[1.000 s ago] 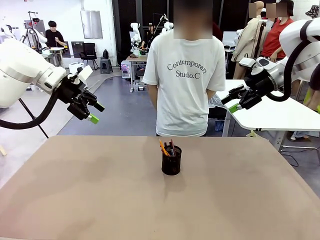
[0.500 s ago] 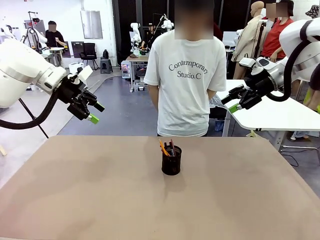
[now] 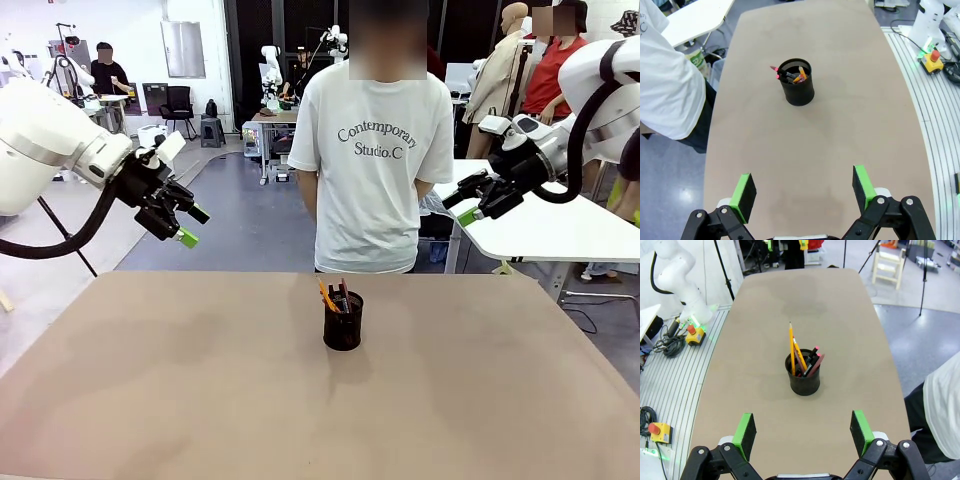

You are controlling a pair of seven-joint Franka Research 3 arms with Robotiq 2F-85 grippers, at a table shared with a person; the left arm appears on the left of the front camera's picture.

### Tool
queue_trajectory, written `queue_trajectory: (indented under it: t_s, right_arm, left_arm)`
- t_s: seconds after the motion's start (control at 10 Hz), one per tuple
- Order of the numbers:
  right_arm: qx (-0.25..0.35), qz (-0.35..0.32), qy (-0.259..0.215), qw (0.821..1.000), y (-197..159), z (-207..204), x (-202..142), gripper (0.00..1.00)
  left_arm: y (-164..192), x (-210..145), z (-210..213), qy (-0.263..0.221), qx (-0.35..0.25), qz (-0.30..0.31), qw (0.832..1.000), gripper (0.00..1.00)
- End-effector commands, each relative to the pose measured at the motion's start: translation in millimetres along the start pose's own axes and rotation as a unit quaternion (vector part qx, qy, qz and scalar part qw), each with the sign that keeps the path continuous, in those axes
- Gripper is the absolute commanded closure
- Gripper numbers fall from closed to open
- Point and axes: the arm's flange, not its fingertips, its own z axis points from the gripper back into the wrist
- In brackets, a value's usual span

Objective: Place the pens into the pen holder.
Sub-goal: Pick up a writing instrument from the table and place it into the Pen holder.

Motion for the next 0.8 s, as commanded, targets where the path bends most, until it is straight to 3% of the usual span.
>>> queue_trajectory:
  t_s: [0.0, 0.7]
  right_arm:
    - [-0.001, 0.001, 0.002, 1.000, -1.2, 0.3, 2.6, 0.00]
    - [-0.001, 0.001, 0.002, 1.000, -1.2, 0.3, 2.6, 0.00]
  left_arm:
    - [-1.5, 1.3, 2.0, 0.006, -0.006, 0.004, 1.000, 0.00]
    - [-1.5, 1.3, 2.0, 0.006, -0.006, 0.004, 1.000, 0.00]
